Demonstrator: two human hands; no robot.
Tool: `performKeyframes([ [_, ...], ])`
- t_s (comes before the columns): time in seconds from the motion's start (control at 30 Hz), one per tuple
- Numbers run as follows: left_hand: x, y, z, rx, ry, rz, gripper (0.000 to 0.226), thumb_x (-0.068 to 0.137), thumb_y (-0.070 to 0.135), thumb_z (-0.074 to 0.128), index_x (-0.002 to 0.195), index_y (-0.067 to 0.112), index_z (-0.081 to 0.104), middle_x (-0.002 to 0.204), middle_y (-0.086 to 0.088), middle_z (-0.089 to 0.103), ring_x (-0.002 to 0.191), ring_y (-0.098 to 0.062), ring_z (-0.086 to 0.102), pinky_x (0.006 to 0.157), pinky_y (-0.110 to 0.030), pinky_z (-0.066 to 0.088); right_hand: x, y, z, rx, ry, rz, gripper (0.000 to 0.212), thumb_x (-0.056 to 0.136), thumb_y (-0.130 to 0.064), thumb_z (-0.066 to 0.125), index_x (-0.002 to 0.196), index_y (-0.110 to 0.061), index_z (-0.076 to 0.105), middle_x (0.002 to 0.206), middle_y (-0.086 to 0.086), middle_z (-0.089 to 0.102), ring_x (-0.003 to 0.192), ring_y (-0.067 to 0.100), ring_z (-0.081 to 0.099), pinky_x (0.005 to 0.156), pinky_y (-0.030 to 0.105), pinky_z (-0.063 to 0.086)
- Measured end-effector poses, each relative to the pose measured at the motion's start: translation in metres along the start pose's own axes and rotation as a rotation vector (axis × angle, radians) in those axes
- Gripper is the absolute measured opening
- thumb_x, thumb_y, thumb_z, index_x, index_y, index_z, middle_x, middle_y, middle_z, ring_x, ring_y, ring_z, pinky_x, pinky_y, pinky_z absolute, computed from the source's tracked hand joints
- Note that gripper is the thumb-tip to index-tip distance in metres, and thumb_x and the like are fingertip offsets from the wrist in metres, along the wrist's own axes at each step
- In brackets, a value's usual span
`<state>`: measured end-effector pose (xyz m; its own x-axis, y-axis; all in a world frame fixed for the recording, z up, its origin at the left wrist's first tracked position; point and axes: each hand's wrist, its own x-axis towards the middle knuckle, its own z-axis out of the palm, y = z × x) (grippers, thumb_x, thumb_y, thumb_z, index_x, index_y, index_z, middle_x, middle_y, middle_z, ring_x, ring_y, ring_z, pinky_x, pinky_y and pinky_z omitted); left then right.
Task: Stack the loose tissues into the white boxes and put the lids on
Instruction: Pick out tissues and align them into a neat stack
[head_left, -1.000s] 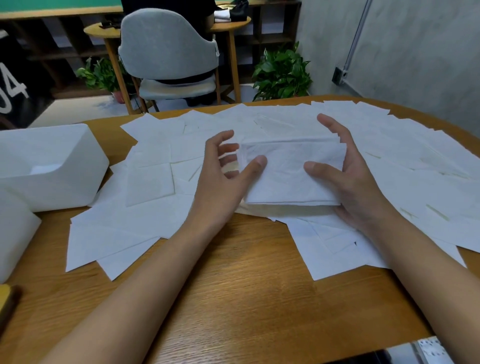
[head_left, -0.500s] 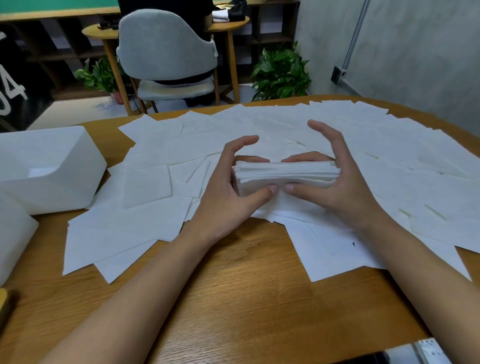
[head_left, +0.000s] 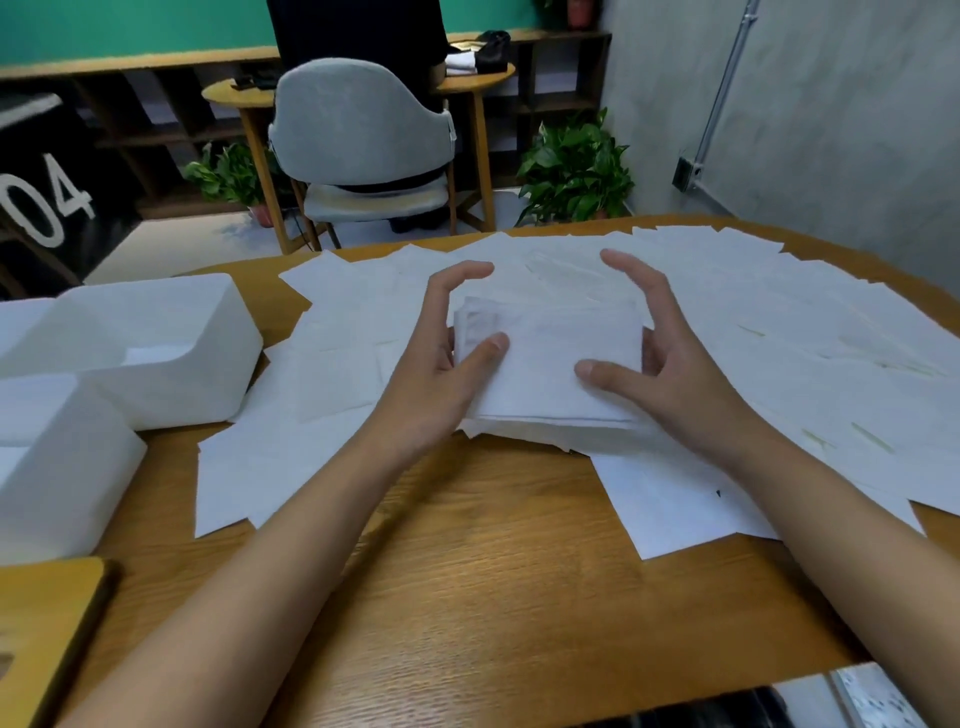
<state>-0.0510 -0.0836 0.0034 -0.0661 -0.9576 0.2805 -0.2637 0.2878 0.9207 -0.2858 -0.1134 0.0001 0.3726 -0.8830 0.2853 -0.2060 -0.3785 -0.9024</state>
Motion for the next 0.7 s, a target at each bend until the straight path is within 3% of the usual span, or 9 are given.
performKeyframes([
  [0.1, -0.007, 0.008, -0.031, 0.056, -0.016, -0.004, 0.027, 0.11, 0.024, 0.054, 0.132, 0.04, 0.052, 0.12, 0.014, 0.059, 0.096, -0.027, 0.064, 0.072, -0.039, 0.053, 0.001, -0.021, 0.017, -0.034, -0.077, -0.028, 0.056, 0.096, -0.009, 0.073, 0.139, -0.039, 0.055, 0.121, -0.032, 0.059, 0.11, 0.001, 0.062, 0.086, 0.017, 0.052],
  [0.2, -0.022, 0.018, -0.063, 0.164, 0.019, 0.036, 0.018, 0.112, 0.021, 0.049, 0.116, 0.029, 0.065, 0.11, 0.021, 0.06, 0.092, -0.011, 0.056, 0.072, -0.024, 0.042, 0.008, -0.044, 0.041, -0.112, -0.126, -0.065, 0.037, 0.097, -0.011, 0.072, 0.127, -0.033, 0.07, 0.125, -0.026, 0.064, 0.107, -0.01, 0.057, 0.082, 0.007, 0.043],
  [0.3, -0.045, 0.033, -0.096, 0.174, 0.044, 0.001, 0.02, 0.111, 0.024, 0.051, 0.118, 0.029, 0.069, 0.115, 0.024, 0.059, 0.091, 0.003, 0.055, 0.065, -0.014, 0.047, 0.014, -0.064, 0.07, -0.107, -0.13, -0.07, 0.038, 0.097, -0.016, 0.073, 0.129, -0.036, 0.069, 0.136, -0.025, 0.06, 0.117, -0.015, 0.051, 0.086, 0.003, 0.04],
  [0.43, -0.085, 0.05, -0.15, 0.198, 0.037, -0.019, 0.022, 0.105, 0.023, 0.064, 0.125, 0.029, 0.07, 0.128, 0.019, 0.06, 0.102, -0.004, 0.064, 0.07, -0.023, 0.059, 0.018, -0.091, 0.115, -0.077, -0.187, -0.081, 0.039, 0.097, -0.018, 0.074, 0.13, -0.036, 0.068, 0.138, -0.024, 0.058, 0.108, -0.023, 0.05, 0.083, 0.0, 0.039],
  [0.53, -0.113, 0.052, -0.19, 0.206, 0.085, -0.05, 0.025, 0.1, 0.018, 0.071, 0.125, 0.024, 0.072, 0.129, 0.01, 0.066, 0.103, -0.011, 0.07, 0.078, -0.029, 0.062, 0.02, -0.108, 0.151, -0.031, -0.229, -0.073, 0.042, 0.095, -0.019, 0.076, 0.131, -0.038, 0.067, 0.134, -0.026, 0.057, 0.11, -0.014, 0.054, 0.082, 0.005, 0.044],
  [0.7, -0.148, 0.046, -0.253, 0.278, 0.187, -0.094, 0.029, 0.097, 0.018, 0.075, 0.124, 0.028, 0.071, 0.128, 0.005, 0.068, 0.111, -0.013, 0.07, 0.087, -0.031, 0.061, 0.029, -0.131, 0.215, 0.069, -0.255, -0.02, 0.044, 0.088, -0.021, 0.084, 0.126, -0.037, 0.069, 0.131, -0.013, 0.063, 0.111, 0.007, 0.065, 0.081, 0.019, 0.057],
])
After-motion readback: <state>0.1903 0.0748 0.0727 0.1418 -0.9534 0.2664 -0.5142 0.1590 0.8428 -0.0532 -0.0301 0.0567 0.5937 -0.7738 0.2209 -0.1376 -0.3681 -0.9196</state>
